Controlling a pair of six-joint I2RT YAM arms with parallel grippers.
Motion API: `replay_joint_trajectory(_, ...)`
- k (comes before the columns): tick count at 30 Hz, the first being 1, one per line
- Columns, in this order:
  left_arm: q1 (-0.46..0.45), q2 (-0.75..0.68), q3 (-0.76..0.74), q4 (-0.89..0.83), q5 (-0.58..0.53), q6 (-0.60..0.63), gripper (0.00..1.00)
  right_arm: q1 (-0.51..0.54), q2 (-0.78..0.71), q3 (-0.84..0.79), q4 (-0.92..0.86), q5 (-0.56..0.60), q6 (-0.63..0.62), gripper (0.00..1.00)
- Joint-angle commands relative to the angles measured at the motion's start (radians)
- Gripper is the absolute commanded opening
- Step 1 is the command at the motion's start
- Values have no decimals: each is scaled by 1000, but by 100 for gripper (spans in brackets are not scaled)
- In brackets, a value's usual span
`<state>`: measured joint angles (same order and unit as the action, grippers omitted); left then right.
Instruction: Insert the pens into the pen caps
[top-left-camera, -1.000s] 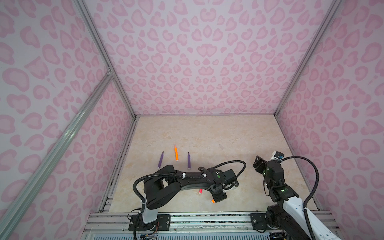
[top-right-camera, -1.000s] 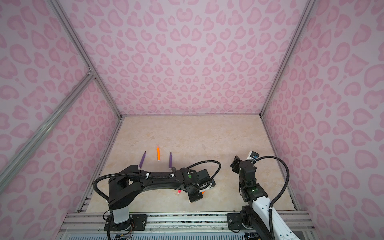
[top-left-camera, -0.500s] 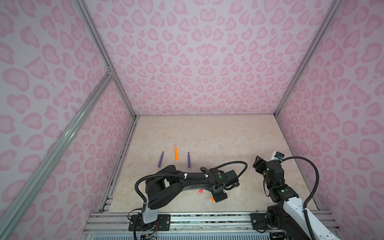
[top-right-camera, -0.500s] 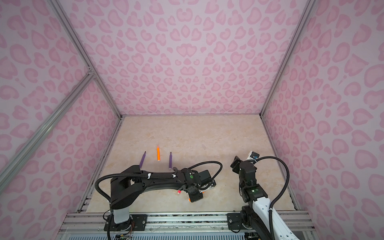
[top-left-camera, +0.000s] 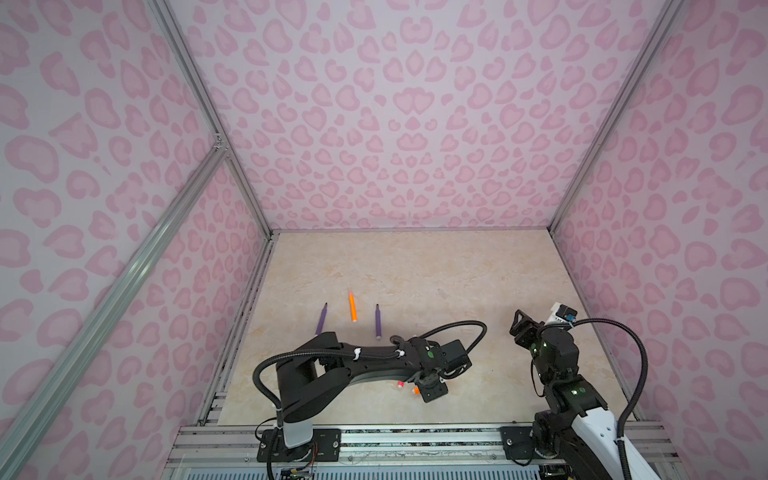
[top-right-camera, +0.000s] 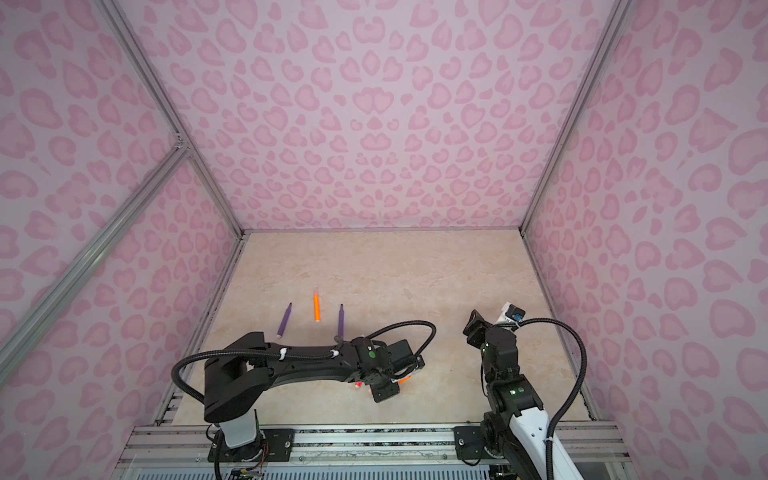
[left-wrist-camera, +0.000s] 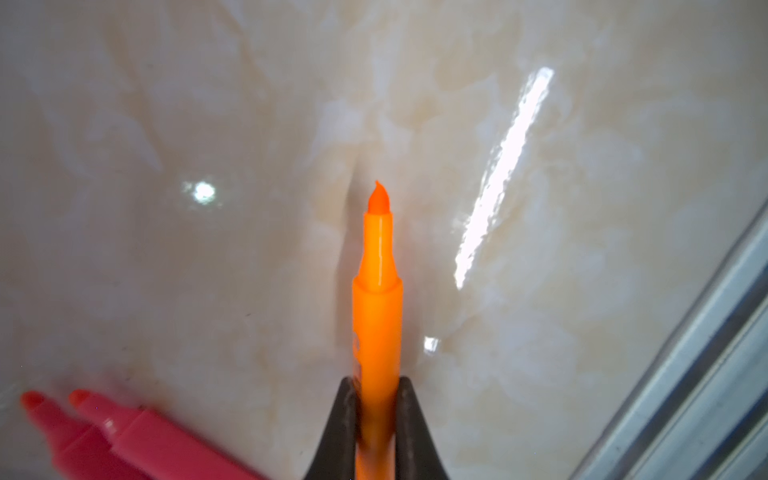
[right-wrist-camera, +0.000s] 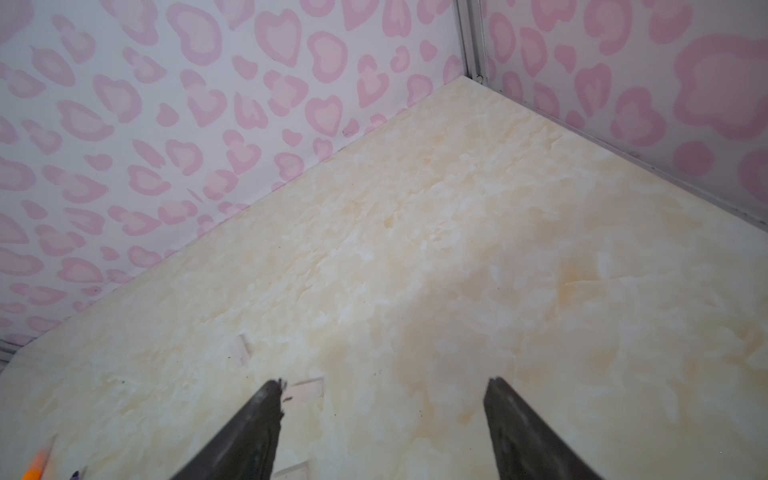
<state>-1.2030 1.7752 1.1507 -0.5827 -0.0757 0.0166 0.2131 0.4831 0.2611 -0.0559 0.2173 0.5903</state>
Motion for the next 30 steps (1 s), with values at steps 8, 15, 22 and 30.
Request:
replay_joint_trajectory(8,210,-342,-50,498,-46,-136,4,120,-133,55,-3,-279,141,79)
replay_joint_trajectory(15,264,-346,-215,711,107,-161,4,385,-81,58,158,-224,183,80)
replay_joint_trajectory(22,240,-375,-235,703,163,-164,4,610,196,117,312,-107,141,77)
replay_joint_trajectory(30,147,-352,-223,703,151,-115,4,618,255,147,274,-45,112,70)
